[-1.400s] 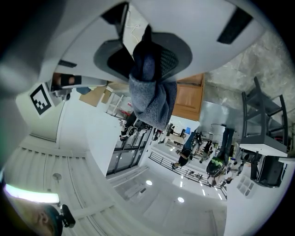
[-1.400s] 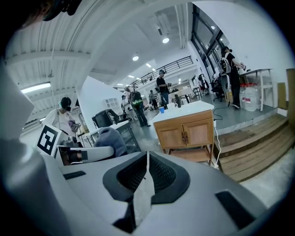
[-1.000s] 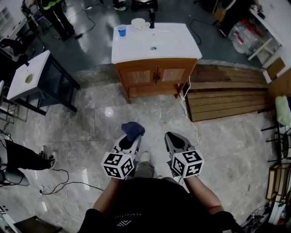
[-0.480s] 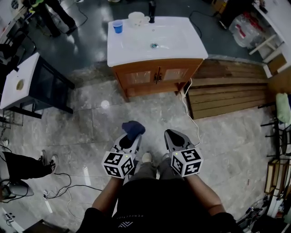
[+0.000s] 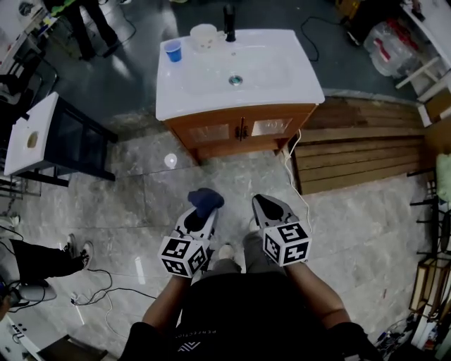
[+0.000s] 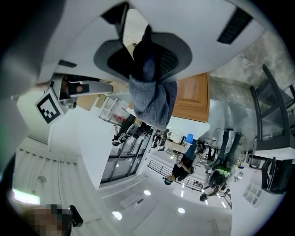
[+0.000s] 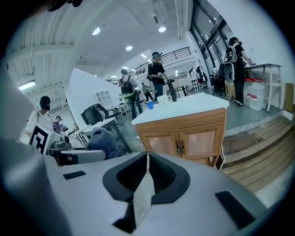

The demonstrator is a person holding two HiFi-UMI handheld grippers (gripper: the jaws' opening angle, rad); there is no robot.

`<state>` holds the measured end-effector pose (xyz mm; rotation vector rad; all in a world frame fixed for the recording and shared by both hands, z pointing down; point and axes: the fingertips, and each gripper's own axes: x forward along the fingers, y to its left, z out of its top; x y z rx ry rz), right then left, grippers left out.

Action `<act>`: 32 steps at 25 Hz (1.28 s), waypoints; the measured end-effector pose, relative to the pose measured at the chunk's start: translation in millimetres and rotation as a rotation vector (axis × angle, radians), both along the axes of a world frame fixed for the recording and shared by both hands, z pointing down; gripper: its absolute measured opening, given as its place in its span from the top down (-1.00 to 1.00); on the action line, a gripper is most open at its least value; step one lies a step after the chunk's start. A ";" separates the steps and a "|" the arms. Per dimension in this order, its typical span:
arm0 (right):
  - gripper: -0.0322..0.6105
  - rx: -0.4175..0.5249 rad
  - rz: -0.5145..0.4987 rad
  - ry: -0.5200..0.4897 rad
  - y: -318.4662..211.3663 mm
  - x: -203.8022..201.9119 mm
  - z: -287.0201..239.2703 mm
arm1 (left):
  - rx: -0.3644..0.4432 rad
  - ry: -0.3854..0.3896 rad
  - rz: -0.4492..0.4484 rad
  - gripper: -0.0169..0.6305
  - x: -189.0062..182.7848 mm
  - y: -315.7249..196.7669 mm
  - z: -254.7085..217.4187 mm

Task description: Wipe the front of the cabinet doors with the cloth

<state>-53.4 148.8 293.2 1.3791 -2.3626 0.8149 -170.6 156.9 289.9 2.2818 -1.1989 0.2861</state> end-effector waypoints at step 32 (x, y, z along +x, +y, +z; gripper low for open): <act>0.77 -0.070 -0.110 0.032 -148.6 -17.9 90.7 | -0.056 -0.101 -0.129 0.64 -27.6 -148.1 103.6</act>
